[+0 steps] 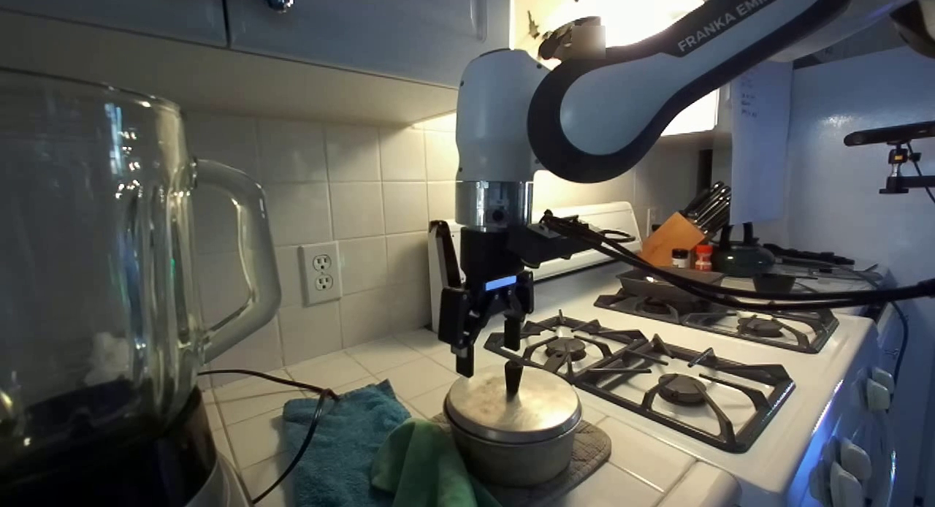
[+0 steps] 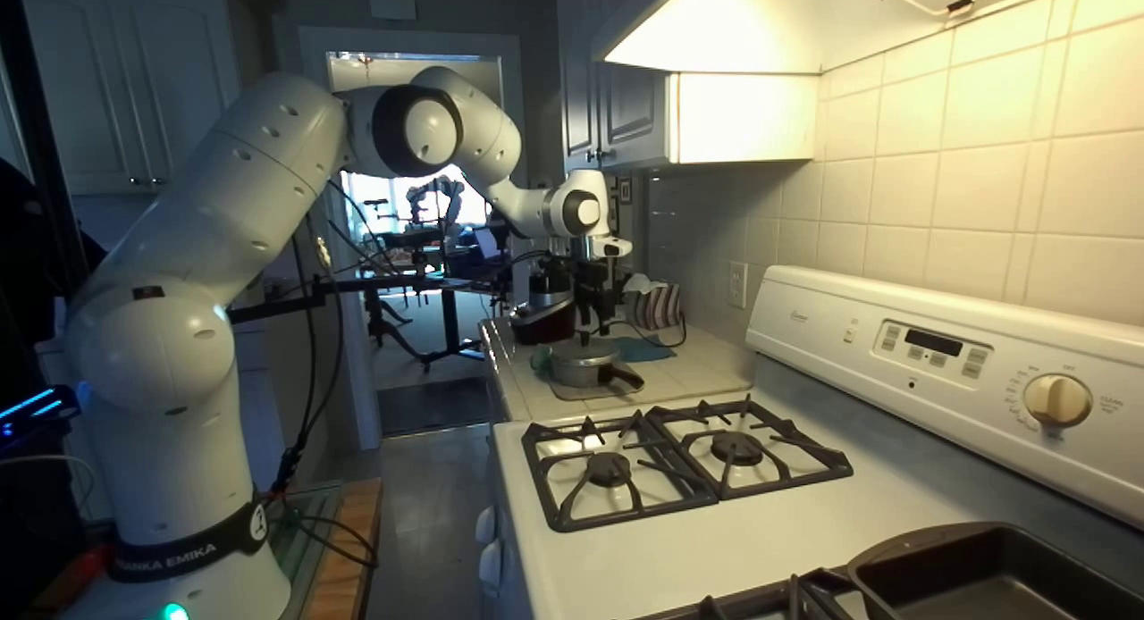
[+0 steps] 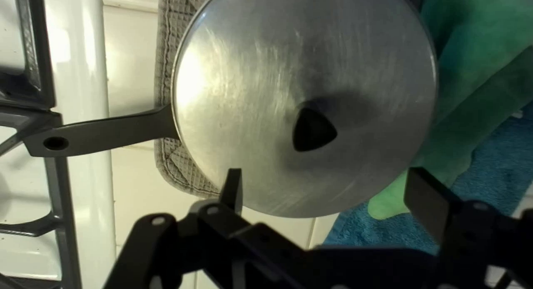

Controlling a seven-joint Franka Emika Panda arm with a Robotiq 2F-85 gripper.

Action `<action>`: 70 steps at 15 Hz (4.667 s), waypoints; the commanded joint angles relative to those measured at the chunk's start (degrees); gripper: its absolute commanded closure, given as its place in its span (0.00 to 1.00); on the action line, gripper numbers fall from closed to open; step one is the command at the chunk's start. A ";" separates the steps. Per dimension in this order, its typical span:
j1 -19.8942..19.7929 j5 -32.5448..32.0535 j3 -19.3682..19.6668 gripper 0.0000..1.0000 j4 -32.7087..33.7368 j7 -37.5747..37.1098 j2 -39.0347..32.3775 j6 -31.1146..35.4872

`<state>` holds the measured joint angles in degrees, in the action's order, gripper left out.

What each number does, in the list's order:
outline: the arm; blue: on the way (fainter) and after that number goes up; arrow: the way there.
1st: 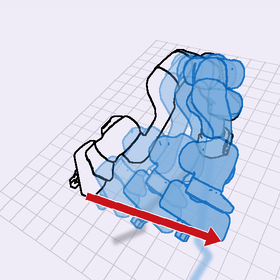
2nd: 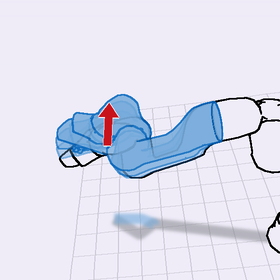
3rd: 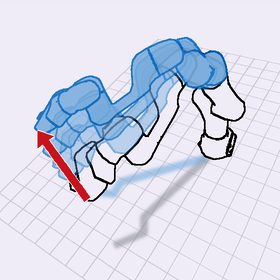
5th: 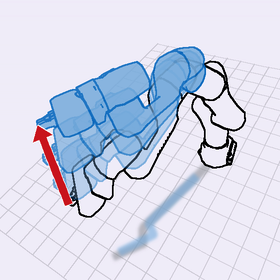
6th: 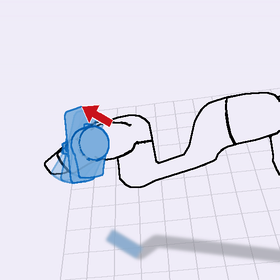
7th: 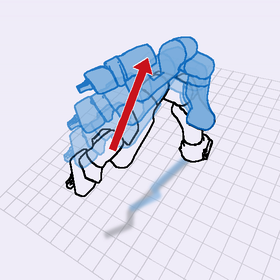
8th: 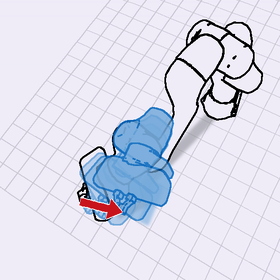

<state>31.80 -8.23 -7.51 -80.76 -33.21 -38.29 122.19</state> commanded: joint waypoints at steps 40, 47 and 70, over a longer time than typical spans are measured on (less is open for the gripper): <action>11.02 -2.48 2.99 0.94 28.90 7.99 -13.44 -15.06; 11.14 -0.68 1.00 0.94 29.46 11.58 -14.00 -16.90; 9.54 7.64 -4.67 0.94 33.21 13.74 -18.99 -27.62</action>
<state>41.87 -2.30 -11.34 -52.18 -19.82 -53.89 95.54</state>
